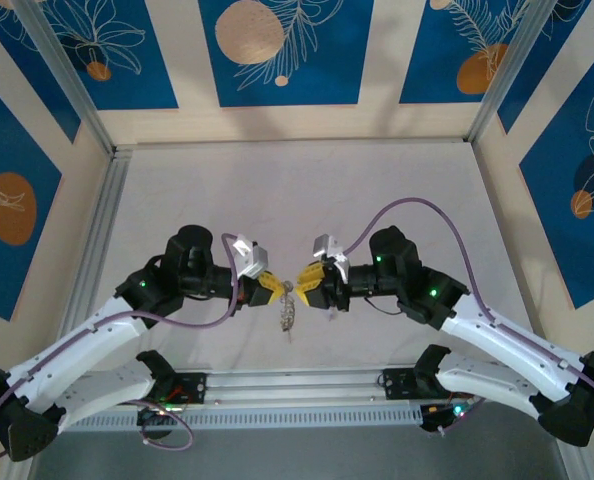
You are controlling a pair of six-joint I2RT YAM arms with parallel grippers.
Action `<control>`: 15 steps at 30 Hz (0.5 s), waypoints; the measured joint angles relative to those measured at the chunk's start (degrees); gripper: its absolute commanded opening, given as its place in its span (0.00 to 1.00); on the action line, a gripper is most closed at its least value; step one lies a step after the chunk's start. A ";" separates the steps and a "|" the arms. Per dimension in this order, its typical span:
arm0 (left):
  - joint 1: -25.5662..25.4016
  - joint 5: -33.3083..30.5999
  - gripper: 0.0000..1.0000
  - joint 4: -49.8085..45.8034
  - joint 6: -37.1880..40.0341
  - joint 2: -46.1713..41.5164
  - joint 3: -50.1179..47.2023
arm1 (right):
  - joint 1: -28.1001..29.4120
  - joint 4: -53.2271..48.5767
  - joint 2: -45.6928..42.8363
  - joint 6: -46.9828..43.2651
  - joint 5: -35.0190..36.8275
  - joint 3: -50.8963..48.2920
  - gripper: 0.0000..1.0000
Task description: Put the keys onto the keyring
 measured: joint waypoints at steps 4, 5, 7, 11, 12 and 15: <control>-0.61 -0.79 0.00 -1.36 1.42 0.00 0.79 | 0.00 0.00 0.61 -0.13 -0.37 0.02 0.30; -0.66 -0.92 0.00 -1.66 1.55 0.00 0.87 | 0.00 -0.04 0.72 -0.11 -0.33 0.02 0.31; -0.76 -1.51 0.00 -2.05 1.97 0.00 0.92 | 0.00 -0.22 0.83 0.52 0.33 0.02 0.34; -0.85 -2.75 0.00 -2.93 2.62 -0.02 0.90 | -1.20 -1.79 0.13 4.13 4.04 -0.09 0.36; -0.85 -3.04 0.00 -3.13 2.80 -0.04 0.85 | -2.12 -2.95 -0.04 5.44 5.14 -0.11 0.38; -0.87 -3.91 0.00 -3.43 2.80 -0.31 0.35 | -6.12 -7.45 -0.13 10.34 8.15 -0.74 0.46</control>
